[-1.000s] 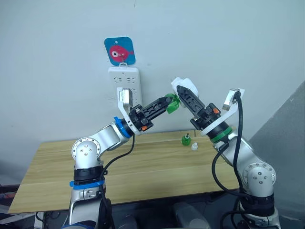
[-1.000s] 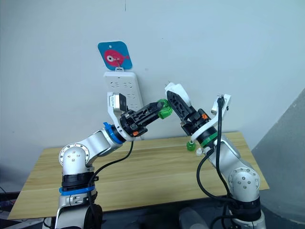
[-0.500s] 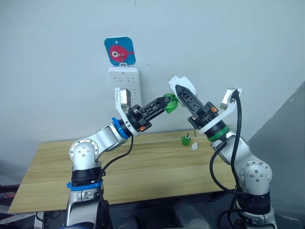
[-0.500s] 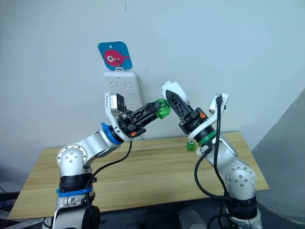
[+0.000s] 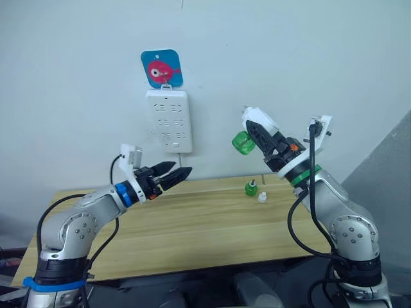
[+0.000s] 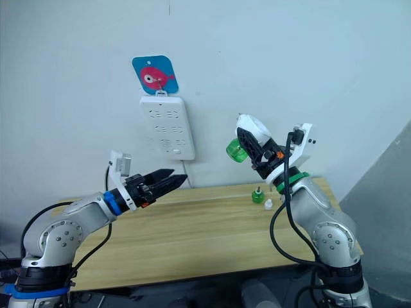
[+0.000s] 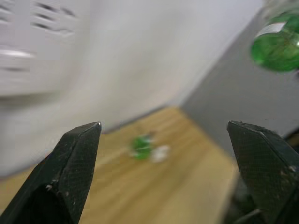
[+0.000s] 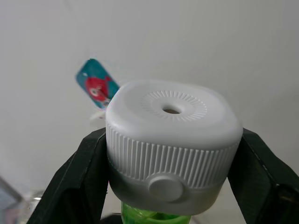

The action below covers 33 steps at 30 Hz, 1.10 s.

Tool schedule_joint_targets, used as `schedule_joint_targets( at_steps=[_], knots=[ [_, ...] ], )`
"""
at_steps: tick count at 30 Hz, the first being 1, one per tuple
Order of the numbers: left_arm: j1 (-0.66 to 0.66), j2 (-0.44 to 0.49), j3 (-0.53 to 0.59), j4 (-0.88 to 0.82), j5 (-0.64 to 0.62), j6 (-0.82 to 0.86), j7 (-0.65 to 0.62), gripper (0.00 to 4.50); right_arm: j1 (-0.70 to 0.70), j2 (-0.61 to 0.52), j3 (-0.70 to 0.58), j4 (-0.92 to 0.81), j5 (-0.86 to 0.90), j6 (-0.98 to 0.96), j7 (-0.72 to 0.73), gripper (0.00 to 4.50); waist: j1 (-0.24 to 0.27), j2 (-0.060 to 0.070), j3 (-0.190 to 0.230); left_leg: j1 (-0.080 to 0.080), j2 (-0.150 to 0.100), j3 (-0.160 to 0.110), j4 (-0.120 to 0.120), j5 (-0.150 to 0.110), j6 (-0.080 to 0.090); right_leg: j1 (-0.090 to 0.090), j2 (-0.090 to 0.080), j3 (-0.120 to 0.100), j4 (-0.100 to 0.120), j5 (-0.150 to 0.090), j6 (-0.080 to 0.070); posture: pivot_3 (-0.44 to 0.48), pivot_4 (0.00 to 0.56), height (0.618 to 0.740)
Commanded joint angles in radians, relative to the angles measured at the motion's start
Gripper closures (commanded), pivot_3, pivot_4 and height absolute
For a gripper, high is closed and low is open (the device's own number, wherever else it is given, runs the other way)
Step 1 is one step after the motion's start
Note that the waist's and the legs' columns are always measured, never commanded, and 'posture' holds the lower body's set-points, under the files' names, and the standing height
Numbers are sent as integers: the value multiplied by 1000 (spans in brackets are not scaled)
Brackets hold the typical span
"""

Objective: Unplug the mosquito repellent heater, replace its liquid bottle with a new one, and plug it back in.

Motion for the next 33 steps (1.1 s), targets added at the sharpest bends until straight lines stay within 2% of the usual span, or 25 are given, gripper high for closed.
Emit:
schedule_joint_targets(
  at_steps=[1, 5, 10, 17, 33],
  knots=[
    [-7, 21, 62, 41, 112, -138, -11, 0, -26, -69, 42, -99, -121, 15, 75, 1389, 0, 0, 0, 0, 0, 0, 0, 0, 0, 0, 0, 0, 0, 0, 0, -242, 58, 740],
    [-65, 50, 83, 158, 152, -175, -71, 0, -38, -155, 100, -137, -252, 30, 162, 1394, -1, 0, 0, 0, 0, 1, -1, 0, 0, 0, 0, 1, 0, 0, 0, -238, 63, 740],
    [-179, 81, 74, 319, 197, -205, -166, 0, -41, -198, 145, -173, -337, 50, 245, 1394, 0, -1, 1, 0, 0, 1, -2, 0, 0, 0, 0, 0, -1, 0, 0, -246, 67, 740],
    [-338, 94, 16, 528, 296, -235, -273, 0, -12, -168, 168, -187, -401, 63, 293, 1394, -5, -2, 1, 0, 0, 0, -2, 0, 0, -1, 0, -1, -1, 0, 0, -261, 73, 740],
    [-521, 41, -45, 727, 417, -308, -398, 0, 50, -124, 163, -210, -465, 80, 358, 1395, -7, -2, 1, 0, 0, 0, -3, 0, 0, -1, 0, -1, -1, 0, 0, -271, 75, 740]
  ],
)
